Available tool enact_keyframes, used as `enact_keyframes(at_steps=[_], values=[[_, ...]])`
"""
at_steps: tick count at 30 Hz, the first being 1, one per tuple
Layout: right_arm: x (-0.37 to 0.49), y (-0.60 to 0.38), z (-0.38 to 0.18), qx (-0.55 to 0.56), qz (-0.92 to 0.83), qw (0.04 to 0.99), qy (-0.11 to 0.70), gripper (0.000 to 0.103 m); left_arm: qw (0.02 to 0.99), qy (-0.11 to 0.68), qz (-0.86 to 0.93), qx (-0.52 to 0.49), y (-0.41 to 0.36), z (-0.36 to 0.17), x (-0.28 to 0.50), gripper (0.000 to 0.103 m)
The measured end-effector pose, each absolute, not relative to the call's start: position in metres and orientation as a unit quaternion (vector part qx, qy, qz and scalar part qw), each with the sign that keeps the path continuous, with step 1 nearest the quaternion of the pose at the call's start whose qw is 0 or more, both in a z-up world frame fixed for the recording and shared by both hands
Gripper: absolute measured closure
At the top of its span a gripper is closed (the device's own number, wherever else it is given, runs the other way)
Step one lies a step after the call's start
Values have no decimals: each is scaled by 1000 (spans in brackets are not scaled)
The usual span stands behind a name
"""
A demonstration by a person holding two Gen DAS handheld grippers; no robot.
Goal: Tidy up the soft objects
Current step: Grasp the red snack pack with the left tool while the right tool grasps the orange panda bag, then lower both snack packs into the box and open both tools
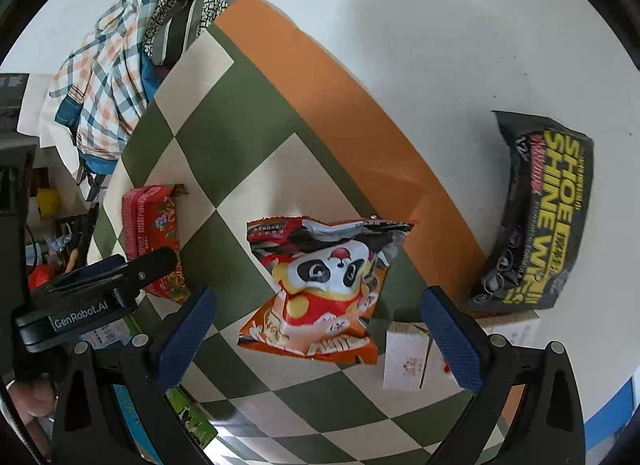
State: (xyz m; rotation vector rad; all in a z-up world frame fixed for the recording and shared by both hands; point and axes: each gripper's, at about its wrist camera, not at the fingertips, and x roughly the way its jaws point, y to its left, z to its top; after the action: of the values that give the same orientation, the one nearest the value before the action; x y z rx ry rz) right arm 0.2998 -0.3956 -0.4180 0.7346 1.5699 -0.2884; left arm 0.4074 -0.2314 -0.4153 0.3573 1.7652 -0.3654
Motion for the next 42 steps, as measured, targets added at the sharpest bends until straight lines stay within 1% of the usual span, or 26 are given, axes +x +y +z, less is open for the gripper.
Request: enact_keyframes(at_steps=[2, 3, 4, 5, 6, 7, 8, 9, 10, 11, 12, 13, 15, 17, 20, 25, 27, 32, 35, 38, 42], values=[[305, -395, -426, 321, -124, 634, 692, 1, 605, 764, -159, 160, -234, -419, 406, 9], [308, -393, -429, 322, -122, 632, 694, 3, 604, 764, -160, 163, -235, -420, 406, 13], [309, -390, -431, 322, -121, 631, 696, 4, 603, 764, -161, 167, -237, -422, 404, 27], [310, -387, -434, 321, -121, 629, 698, 5, 601, 765, -158, 170, -237, -424, 403, 36], [312, -385, -436, 321, -122, 628, 699, 7, 605, 761, -154, 179, -239, -424, 403, 39], [313, -384, -438, 321, -123, 626, 700, 8, 609, 756, -156, 185, -239, -423, 404, 46], [315, -383, -440, 322, -124, 625, 700, 15, 611, 752, -160, 189, -241, -422, 403, 52], [315, -382, -442, 323, -126, 623, 701, 25, 612, 750, -162, 190, -242, -421, 402, 56], [317, -380, -444, 322, -131, 621, 702, 25, 612, 750, -163, 191, -242, -420, 402, 58], [315, -381, -442, 320, -134, 624, 700, 30, 614, 749, -163, 191, -242, -419, 401, 58], [316, -379, -442, 316, -138, 625, 700, 40, 615, 747, -163, 191, -242, -418, 401, 59], [317, -378, -441, 310, -142, 627, 701, 45, 617, 746, -162, 191, -241, -417, 401, 60], [318, -376, -440, 313, -141, 626, 700, 52, 624, 741, -159, 192, -239, -414, 400, 61], [318, -374, -438, 312, -141, 628, 699, 54, 631, 737, -161, 184, -235, -407, 397, 61], [314, -368, -430, 305, -136, 635, 697, 58, 648, 724, -168, 164, -226, -382, 390, 61], [306, -354, -396, 301, -111, 655, 684, 59, 681, 701, -181, 109, -196, -324, 374, 61], [300, -343, -372, 298, -92, 668, 676, 59, 697, 688, -183, 86, -175, -295, 361, 61], [283, -305, -321, 285, -43, 695, 659, 59, 740, 647, -177, 53, -113, -227, 316, 61], [274, -272, -296, 278, -11, 706, 652, 59, 759, 630, -161, 37, -70, -199, 291, 61], [266, -233, -277, 268, 28, 709, 652, 59, 768, 624, -138, 33, -27, -185, 266, 61], [261, -179, -256, 242, 69, 714, 653, 59, 770, 629, -103, 23, 27, -186, 247, 61]])
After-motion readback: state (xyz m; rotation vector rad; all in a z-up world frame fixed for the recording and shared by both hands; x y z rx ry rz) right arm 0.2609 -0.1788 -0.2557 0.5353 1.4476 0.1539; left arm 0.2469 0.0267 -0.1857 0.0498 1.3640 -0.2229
